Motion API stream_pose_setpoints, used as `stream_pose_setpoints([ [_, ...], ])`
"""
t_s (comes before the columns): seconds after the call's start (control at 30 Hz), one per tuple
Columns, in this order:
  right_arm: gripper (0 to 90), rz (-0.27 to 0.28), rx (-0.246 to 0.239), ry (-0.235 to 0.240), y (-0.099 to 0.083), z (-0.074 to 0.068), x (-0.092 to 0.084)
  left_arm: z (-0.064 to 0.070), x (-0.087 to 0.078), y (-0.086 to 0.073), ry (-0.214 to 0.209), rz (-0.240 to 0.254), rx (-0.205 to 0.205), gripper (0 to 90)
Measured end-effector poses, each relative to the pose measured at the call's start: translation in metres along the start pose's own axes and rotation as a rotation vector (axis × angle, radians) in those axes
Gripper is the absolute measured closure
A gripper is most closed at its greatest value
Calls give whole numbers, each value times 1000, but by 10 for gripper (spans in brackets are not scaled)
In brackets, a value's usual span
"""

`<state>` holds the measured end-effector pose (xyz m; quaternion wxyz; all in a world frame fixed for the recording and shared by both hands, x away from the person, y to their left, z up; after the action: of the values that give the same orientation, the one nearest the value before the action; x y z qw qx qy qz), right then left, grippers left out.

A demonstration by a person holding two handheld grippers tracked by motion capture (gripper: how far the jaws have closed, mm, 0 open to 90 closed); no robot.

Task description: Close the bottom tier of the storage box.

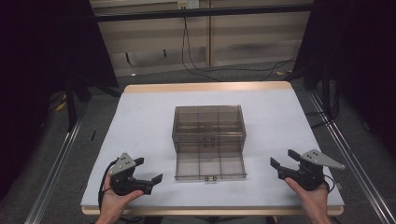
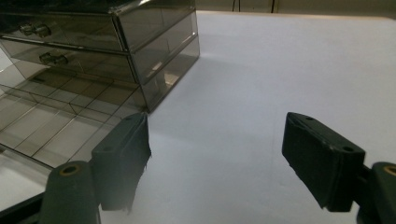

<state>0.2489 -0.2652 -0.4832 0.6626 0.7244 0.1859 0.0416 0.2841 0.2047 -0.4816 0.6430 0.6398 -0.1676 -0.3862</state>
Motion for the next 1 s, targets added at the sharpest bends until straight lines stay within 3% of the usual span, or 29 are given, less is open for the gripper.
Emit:
stream_pose_setpoints([
  [0.1,234,-18,5,4,-2,0,0,-1,3,2,33,22,-24,37],
  [0.3,240,-31,7,30,-3,-6,1,2,2,3,7,32,-16,78],
  [0.37,241,-29,23,37,-3,-7,1,5,1,3,-1,40,-4,110],
  [0.4,241,-19,0,28,-1,-7,1,8,1,3,2,39,32,107],
  [0.43,242,-12,-11,29,0,-7,1,11,2,3,-17,53,34,111],
  [0.5,241,-11,-2,35,0,-8,2,13,2,3,-15,53,50,130],
  [0.73,260,-6,6,46,1,-9,0,34,12,7,-95,9,70,189],
  [0.77,260,-4,5,48,2,-9,0,34,12,7,-95,9,70,193],
  [0.83,262,-7,9,49,2,-9,0,39,13,7,-137,-7,71,223],
  [1.0,239,-23,10,65,0,-10,2,40,10,3,-172,-31,75,228],
])
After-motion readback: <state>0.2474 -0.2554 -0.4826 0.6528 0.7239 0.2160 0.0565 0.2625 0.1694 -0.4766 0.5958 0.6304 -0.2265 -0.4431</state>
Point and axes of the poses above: each handheld gripper's, and its own axes: x roughly forward along the jaws, y roughly out of its top, z roughly to its right, the point moved 5 cm from there along x, roughly forward along the jaws, and after that the axes turned 15 degrees about z, right-handed, at the moved point
